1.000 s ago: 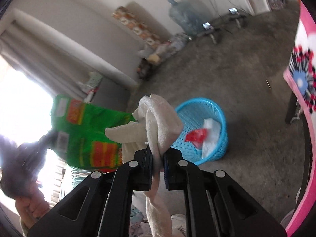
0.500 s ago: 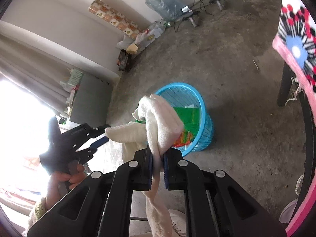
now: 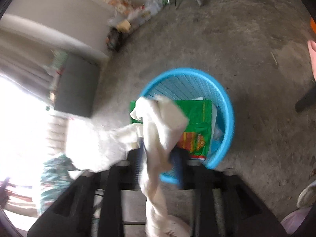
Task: Collect trash
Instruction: 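Carry chip bag and white cloth over the wastebasket and open both tools, then withdraw both tools from the wastebasket back toward the bed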
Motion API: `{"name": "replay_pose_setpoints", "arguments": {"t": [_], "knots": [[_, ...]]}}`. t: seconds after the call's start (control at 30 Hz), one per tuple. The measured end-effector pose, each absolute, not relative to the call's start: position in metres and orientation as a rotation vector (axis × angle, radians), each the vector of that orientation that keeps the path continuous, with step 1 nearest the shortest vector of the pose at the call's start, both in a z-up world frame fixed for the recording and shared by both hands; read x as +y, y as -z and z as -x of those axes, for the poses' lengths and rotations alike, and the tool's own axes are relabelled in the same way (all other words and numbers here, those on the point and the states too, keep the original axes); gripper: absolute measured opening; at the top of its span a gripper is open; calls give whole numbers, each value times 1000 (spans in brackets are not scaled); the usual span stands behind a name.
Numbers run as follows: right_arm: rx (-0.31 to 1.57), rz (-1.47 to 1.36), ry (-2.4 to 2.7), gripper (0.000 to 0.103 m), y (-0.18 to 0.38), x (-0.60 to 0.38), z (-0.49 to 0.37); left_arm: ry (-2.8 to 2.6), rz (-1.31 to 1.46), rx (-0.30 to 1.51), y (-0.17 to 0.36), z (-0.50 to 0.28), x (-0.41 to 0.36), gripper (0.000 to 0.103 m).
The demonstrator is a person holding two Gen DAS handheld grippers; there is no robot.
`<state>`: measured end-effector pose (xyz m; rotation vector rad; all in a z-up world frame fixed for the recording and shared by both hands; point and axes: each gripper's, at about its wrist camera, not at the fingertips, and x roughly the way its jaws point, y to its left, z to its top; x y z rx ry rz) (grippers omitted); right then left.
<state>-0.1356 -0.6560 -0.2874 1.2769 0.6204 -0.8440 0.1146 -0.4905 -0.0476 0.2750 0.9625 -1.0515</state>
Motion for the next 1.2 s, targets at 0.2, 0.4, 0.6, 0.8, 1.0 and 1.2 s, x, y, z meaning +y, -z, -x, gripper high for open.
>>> {"name": "replay_pose_setpoints", "arguments": {"t": [0.2, 0.4, 0.6, 0.8, 1.0, 1.2], "knots": [[715, -1286, 932, 47, 303, -636, 124, 1072, -258, 854, -7, -110, -410, 83], [621, -1260, 903, 51, 261, -580, 142, 1033, -282, 803, -29, -110, -337, 83], [576, -1140, 809, 60, 185, -543, 141, 972, -248, 670, -55, -109, -250, 84], [567, -975, 614, 68, 106, -499, 110, 826, -171, 606, -70, -118, -151, 84], [637, -855, 384, 69, 66, -436, 64, 646, -109, 626, -56, -126, -50, 85], [736, -802, 171, 69, 54, -374, 6, 490, -31, 655, -33, -130, 40, 85]]}}
